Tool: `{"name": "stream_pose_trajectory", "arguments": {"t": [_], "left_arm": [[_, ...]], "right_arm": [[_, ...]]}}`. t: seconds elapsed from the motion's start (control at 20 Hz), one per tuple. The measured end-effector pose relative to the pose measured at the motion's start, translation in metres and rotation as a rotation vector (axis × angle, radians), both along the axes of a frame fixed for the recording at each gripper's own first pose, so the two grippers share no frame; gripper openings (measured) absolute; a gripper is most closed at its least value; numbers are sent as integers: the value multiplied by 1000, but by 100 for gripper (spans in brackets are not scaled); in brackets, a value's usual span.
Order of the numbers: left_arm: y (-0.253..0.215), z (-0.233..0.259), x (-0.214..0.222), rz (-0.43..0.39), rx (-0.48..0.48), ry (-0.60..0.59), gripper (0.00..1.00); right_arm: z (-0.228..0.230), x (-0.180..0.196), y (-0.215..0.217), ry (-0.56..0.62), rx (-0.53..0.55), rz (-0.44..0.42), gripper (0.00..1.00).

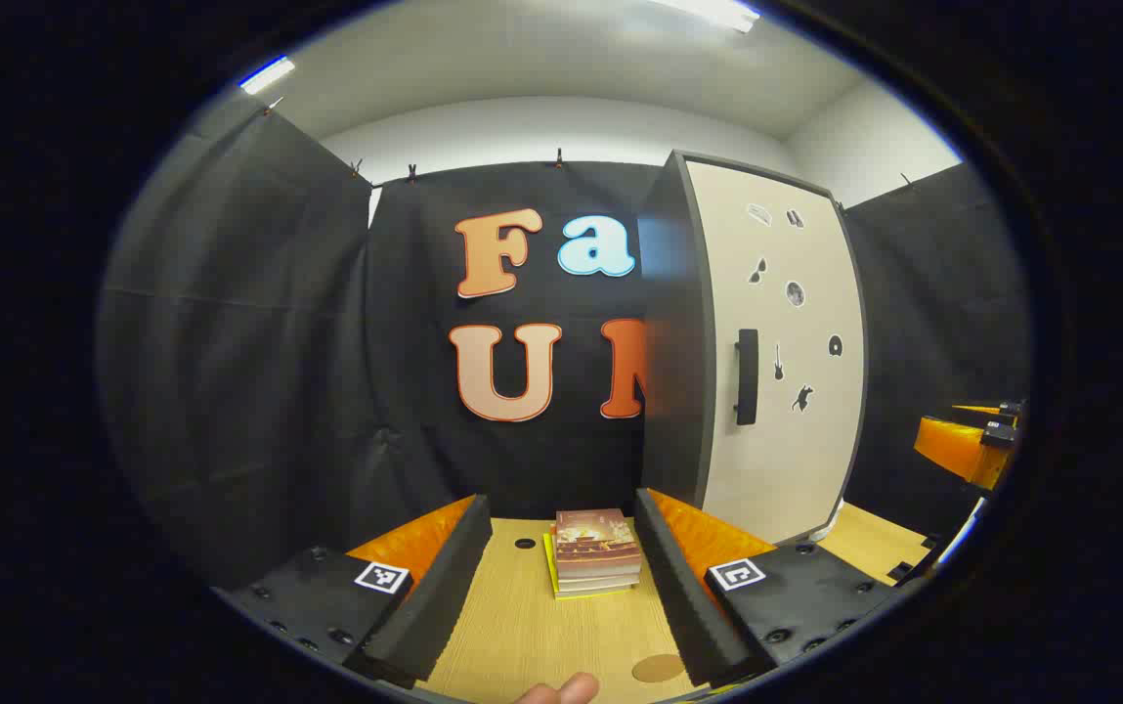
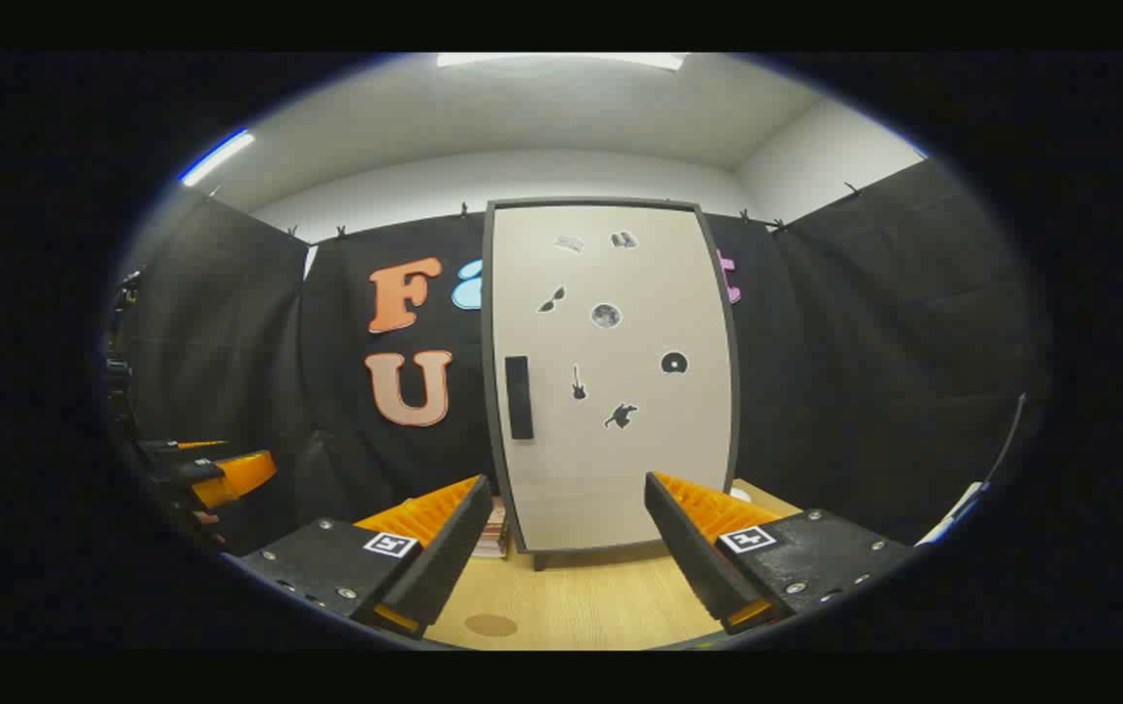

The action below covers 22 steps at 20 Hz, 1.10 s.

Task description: Open the cabinet door with the right hand, grasp the bottle in the cabinet with the left hand and place it on the coaster, then close the cabinet door with the right hand.

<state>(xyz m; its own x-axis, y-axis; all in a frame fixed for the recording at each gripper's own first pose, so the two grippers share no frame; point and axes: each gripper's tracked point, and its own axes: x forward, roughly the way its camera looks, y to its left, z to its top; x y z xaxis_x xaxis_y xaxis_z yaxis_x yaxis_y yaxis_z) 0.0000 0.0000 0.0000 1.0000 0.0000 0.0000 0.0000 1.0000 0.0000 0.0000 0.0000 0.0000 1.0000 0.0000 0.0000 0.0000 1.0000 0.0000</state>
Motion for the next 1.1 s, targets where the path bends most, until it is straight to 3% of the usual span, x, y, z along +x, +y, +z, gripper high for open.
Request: {"name": "stream_pose_trajectory", "arguments": {"t": [0.1,0.35,0.45,0.6,0.95,1.0,1.05,1.1], "left_arm": [[2,1,0,5,3,-5,95],[9,-2,1,22,-13,7,96],[11,-4,1,29,-11,14,96],[14,-8,2,36,-14,22,96],[23,-9,8,56,-5,20,96],[24,-9,9,57,-4,21,96],[26,-9,11,57,-3,22,96],[27,-10,13,59,-1,22,96]], "right_arm": [[2,-1,0,-1,-3,1,100],[3,5,3,5,-11,10,96],[2,6,3,6,-8,15,100],[-1,11,4,11,-6,19,96],[0,23,10,14,-5,38,100],[0,27,10,14,-3,40,96],[0,30,11,14,0,44,100],[-1,36,12,18,1,47,97]]}}
